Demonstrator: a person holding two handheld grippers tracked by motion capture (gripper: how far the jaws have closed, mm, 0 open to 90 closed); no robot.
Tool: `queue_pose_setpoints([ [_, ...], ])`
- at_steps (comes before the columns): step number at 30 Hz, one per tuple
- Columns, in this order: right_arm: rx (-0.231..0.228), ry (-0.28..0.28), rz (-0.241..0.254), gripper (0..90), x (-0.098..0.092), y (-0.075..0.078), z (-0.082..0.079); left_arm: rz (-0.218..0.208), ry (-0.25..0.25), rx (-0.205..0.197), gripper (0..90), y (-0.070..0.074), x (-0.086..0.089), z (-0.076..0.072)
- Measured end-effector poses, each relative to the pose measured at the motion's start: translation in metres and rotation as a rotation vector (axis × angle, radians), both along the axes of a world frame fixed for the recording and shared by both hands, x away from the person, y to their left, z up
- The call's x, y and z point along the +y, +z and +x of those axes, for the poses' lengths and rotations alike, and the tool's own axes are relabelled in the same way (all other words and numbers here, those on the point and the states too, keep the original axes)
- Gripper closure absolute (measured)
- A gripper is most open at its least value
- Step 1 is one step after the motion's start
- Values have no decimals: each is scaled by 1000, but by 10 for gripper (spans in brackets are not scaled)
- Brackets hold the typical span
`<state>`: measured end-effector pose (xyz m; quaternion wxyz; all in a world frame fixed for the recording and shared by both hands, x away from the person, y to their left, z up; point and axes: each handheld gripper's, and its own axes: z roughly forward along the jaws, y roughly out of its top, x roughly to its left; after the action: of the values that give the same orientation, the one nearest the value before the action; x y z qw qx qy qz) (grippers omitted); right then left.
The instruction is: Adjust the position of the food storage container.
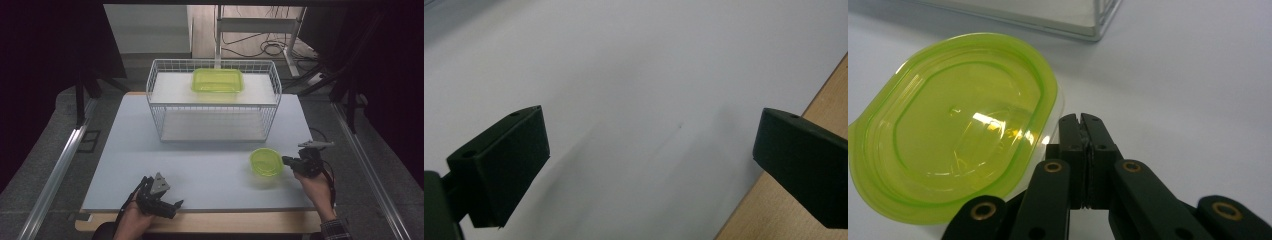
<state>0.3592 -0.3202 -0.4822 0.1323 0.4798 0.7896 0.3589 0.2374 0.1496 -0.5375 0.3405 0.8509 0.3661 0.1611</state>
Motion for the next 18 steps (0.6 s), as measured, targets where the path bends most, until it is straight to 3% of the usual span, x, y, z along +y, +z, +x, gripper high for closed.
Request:
queue_pose_setpoints([
  [18,65,111,45,879,39,-15,1,14,-3,4,16,-1,-1,0],
])
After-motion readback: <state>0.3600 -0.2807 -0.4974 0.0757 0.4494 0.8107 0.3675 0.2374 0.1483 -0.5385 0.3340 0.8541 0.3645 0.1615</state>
